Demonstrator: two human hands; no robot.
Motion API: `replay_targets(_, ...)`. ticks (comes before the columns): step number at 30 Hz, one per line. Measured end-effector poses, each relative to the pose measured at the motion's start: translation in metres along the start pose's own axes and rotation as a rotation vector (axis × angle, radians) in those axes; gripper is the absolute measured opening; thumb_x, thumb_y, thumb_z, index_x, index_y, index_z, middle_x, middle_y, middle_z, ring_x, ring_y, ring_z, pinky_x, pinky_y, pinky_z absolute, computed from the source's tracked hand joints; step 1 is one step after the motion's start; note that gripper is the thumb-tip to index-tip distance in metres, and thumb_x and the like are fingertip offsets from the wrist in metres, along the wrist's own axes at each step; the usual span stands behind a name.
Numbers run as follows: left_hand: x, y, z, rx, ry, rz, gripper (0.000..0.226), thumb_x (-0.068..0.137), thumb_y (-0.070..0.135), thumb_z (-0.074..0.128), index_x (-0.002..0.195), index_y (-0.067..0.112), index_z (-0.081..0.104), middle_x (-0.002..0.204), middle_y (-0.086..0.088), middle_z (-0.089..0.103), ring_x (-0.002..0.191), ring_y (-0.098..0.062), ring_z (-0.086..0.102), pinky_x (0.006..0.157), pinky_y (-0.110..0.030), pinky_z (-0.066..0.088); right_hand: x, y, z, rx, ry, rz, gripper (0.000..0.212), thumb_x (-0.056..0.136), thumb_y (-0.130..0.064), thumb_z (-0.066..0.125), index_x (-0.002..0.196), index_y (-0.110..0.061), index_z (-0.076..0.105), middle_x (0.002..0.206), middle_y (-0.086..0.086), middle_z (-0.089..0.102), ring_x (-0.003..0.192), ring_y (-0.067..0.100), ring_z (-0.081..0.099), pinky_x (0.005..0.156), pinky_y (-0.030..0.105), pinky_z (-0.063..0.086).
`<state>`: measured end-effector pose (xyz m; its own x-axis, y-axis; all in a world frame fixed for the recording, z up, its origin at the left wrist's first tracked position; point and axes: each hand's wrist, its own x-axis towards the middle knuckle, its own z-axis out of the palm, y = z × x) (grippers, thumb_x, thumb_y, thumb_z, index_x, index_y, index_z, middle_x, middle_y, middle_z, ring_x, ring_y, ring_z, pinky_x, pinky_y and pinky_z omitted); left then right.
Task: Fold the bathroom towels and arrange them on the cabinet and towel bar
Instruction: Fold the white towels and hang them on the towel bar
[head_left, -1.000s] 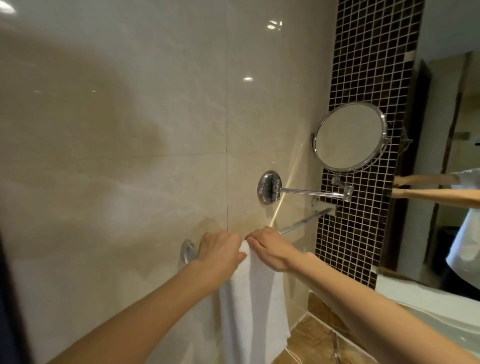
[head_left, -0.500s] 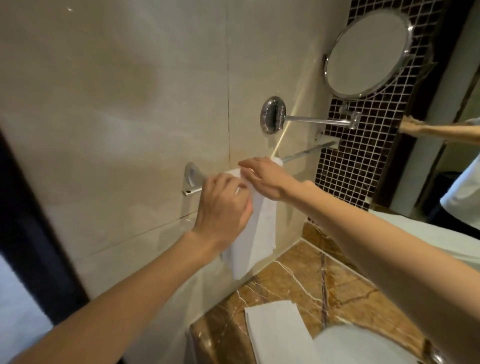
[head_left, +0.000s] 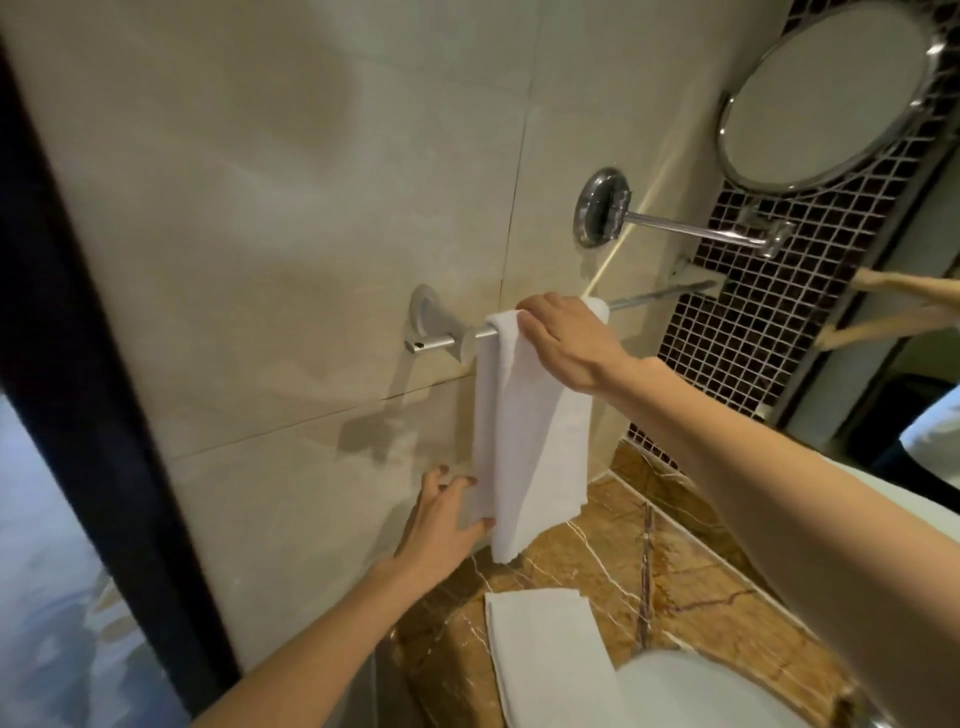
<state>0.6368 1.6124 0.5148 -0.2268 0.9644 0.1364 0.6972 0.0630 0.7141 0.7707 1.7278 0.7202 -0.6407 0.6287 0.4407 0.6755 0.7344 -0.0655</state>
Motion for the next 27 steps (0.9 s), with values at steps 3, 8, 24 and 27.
replay_targets(3,0.011,-0.012,0.013,-0.006,-0.027,-0.016,0.058,0.083,0.041,0.069,0.135,0.028,0.048,0.153,0.003,0.018,0.133,-0.020,0.040,0.107,-0.028,0.032,-0.003,-0.002,0.002,0.011,0.016,0.004,0.048,0.101,-0.035,0.022,0.120,-0.008,0.056,0.112,0.015,0.059,0.104,0.031,0.050,0.094,0.038,0.034)
replay_targets(8,0.019,-0.018,0.033,-0.086,-0.057,0.022,0.040,0.073,0.046,0.076,0.107,0.030,0.062,0.146,-0.001,0.034,0.125,-0.019,0.048,0.101,-0.026,0.041,-0.002,-0.005,0.003,0.027,0.013,0.026,0.047,0.100,-0.034,0.022,0.121,-0.008,0.055,0.114,0.015,0.058,0.107,0.030,0.049,0.097,0.040,0.033)
replay_targets(24,0.025,-0.040,0.078,-0.415,-0.013,-0.229,0.044,0.082,0.035,0.071,0.114,0.010,0.055,0.111,-0.007,0.057,0.099,-0.021,0.059,0.081,-0.027,0.051,-0.001,-0.008,0.002,0.041,-0.030,0.071,0.041,0.104,-0.028,0.024,0.125,-0.008,0.052,0.119,0.014,0.056,0.111,0.028,0.047,0.100,0.037,0.031)
replay_targets(27,0.029,-0.046,0.083,-0.380,0.067,-0.192,0.028,0.081,0.031,0.073,0.091,0.015,0.052,0.093,-0.009,0.061,0.079,-0.026,0.062,0.061,-0.026,0.049,-0.001,-0.009,0.002,0.055,-0.031,0.081,0.039,0.104,-0.027,0.025,0.127,-0.008,0.051,0.120,0.013,0.055,0.113,0.027,0.044,0.095,0.029,0.025)
